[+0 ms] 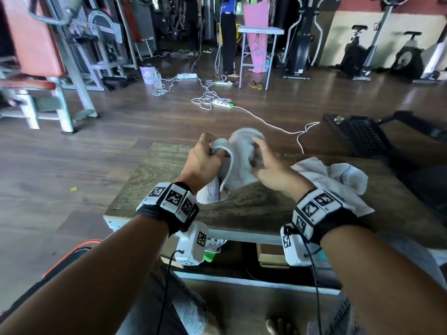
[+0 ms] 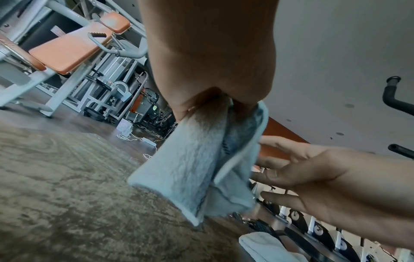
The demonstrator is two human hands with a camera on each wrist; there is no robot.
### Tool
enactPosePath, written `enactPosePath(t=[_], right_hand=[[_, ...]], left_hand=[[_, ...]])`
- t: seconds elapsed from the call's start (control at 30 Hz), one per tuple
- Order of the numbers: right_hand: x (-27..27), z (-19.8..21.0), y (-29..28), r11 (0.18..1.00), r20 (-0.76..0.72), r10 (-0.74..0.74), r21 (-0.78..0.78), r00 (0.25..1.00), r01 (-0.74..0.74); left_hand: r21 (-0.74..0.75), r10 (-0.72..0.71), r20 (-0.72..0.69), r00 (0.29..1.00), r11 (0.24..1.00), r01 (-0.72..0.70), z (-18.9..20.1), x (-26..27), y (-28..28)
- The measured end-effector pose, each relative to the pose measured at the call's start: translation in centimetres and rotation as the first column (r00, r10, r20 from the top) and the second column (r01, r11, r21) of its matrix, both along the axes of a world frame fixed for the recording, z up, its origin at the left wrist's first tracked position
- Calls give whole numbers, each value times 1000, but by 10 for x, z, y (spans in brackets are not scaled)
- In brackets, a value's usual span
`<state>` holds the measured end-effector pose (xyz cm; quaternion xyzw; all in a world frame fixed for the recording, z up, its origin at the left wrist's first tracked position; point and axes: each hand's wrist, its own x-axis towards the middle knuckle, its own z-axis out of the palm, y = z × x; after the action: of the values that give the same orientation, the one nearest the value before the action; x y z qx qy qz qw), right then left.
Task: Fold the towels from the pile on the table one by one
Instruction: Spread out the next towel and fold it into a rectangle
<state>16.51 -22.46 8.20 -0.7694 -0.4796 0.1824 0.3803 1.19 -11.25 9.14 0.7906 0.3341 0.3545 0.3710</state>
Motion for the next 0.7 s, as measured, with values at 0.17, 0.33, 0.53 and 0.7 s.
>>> enactPosePath(t=[0.17,0.33,0.53,0.7], right_hand=[[-27,0,-5,973,-51,140,-177,989,-147],[-52,-32,-23,929,-19,262,-265,965,-258],[-38,-69,-28,975,18,180,-133,983,-176],[-42,-82,-29,959,-172,237,-113,956,-259]], left_hand=[[-49,-58,-119,991,997,52,-27,-23,-3],[-80,-191,-189,963,981,179,-60,-37,-18],[-92,-239,-188,952,970,226,-71,-39,-30],[-105,-157,-199,967,985,138,-73,-29,-38]])
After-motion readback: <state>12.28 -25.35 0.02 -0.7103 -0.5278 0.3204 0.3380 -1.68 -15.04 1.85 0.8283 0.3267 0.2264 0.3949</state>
